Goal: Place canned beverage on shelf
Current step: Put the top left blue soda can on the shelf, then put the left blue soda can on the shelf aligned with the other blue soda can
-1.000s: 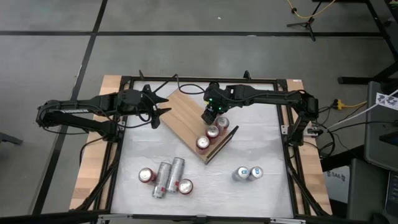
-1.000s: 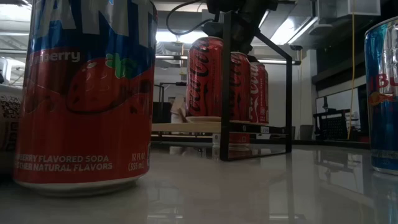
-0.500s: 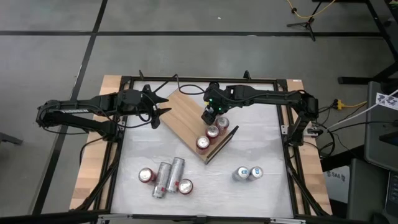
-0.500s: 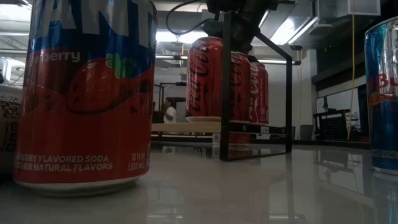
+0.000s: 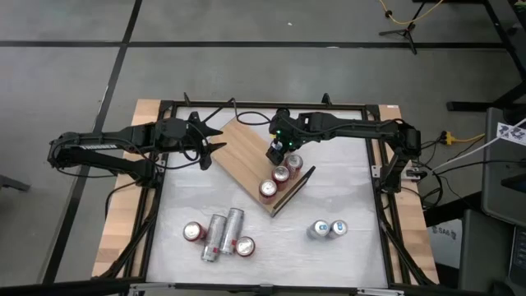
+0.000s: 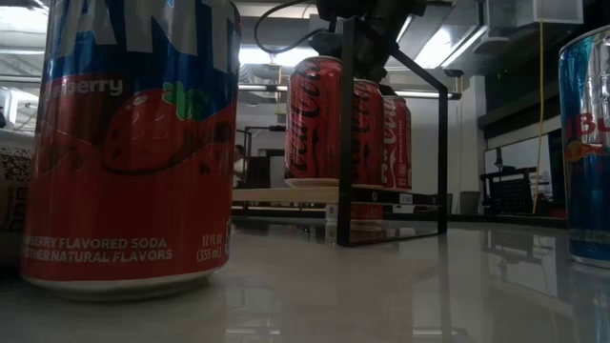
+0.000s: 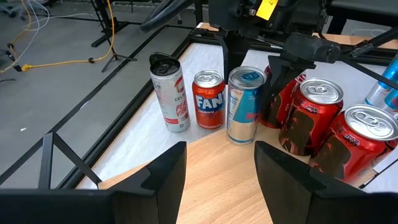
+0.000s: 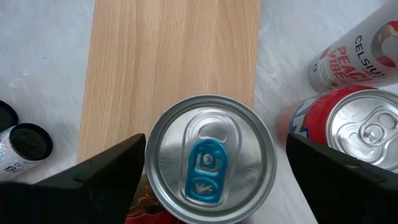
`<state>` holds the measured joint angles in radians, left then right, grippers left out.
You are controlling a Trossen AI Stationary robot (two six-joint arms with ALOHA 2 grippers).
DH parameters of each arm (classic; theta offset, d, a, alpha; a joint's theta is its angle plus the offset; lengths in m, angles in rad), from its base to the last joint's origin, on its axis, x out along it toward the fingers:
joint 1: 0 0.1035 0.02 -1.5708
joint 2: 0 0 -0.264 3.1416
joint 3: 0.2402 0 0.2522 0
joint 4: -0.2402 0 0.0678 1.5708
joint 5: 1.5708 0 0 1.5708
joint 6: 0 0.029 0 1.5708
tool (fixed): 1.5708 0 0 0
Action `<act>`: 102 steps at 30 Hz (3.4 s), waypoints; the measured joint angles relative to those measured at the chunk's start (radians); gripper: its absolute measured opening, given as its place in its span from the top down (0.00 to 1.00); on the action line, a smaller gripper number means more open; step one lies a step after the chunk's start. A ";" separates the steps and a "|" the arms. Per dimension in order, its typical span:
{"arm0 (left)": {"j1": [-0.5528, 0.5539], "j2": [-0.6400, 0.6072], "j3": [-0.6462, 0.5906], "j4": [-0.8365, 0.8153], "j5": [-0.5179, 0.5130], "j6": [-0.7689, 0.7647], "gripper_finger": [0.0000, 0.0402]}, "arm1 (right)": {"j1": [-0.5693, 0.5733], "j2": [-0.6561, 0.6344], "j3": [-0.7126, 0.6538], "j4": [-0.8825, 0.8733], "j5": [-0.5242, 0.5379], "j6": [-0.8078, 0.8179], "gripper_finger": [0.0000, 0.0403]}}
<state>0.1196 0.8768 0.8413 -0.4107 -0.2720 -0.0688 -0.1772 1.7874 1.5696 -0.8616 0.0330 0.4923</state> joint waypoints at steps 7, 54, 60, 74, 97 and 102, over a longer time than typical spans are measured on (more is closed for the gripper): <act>0.000 0.000 0.000 0.000 0.000 0.000 0.55 | 0.000 0.000 0.000 0.000 0.000 0.000 0.07; -0.001 0.000 0.000 0.000 0.000 0.000 0.55 | 0.550 -0.090 0.351 -0.696 0.245 0.474 0.07; -0.001 0.000 0.000 -0.001 0.000 0.000 0.55 | 0.660 -0.065 0.350 -0.667 0.284 0.571 0.07; -0.002 0.000 0.000 -0.008 0.000 0.000 0.55 | 0.730 -0.050 0.221 -0.595 0.233 0.777 0.07; -0.002 0.000 0.000 -0.008 0.000 0.000 0.55 | 0.734 -0.050 -0.052 -0.315 0.008 0.851 0.07; -0.002 0.000 0.000 -0.008 0.000 -0.001 0.55 | 0.734 -0.050 -0.070 -0.317 0.008 0.850 0.07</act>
<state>0.1177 0.8768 0.8410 -0.4183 -0.2718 -0.0696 0.5571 1.7370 1.5000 -1.1782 0.0406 1.3422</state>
